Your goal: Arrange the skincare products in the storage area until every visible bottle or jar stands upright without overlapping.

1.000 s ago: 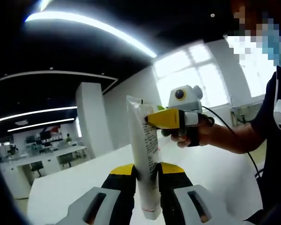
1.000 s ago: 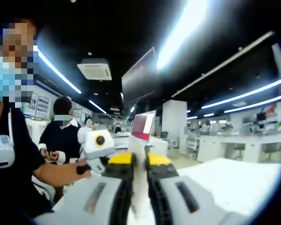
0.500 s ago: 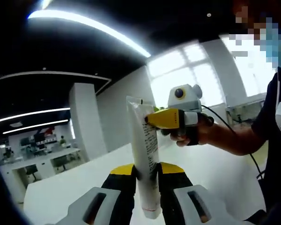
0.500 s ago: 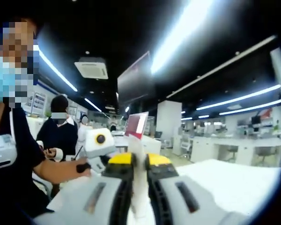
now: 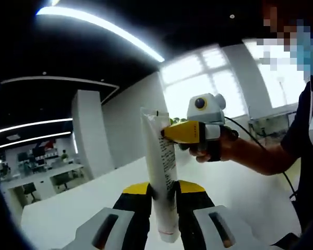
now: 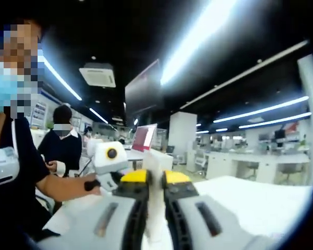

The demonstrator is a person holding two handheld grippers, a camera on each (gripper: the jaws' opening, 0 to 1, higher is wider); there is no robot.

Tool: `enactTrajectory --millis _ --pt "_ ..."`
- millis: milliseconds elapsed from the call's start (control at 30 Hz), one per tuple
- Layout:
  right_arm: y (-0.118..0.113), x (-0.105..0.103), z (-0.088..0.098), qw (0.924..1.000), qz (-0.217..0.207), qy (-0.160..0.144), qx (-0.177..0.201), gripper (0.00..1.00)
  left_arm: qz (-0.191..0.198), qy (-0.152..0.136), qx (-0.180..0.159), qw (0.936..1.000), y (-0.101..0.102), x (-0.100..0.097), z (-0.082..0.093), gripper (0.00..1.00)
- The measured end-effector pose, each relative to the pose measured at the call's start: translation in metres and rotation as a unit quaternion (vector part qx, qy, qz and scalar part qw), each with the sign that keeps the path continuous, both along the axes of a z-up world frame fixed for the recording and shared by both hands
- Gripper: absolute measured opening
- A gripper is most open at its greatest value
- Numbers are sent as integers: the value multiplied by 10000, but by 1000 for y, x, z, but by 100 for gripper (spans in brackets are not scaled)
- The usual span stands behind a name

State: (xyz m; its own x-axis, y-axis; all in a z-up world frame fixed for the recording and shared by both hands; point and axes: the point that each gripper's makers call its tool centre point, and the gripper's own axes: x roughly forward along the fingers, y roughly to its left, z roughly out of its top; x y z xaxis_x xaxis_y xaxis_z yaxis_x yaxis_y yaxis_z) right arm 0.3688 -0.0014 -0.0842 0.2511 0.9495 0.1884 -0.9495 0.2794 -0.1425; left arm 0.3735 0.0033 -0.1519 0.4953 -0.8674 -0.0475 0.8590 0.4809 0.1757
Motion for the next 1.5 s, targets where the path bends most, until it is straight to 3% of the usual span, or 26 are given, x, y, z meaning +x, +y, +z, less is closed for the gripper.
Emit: enactTrajectory --millis 800,1500 --pt "-44 33 -14 9996 -265 77 102 8 -230 124 54 9996 -43 32 -15 17" --pt "-67 58 -32 9976 -574 253 -301 8 -320 355 -97 9988 -70 54 -34 17"
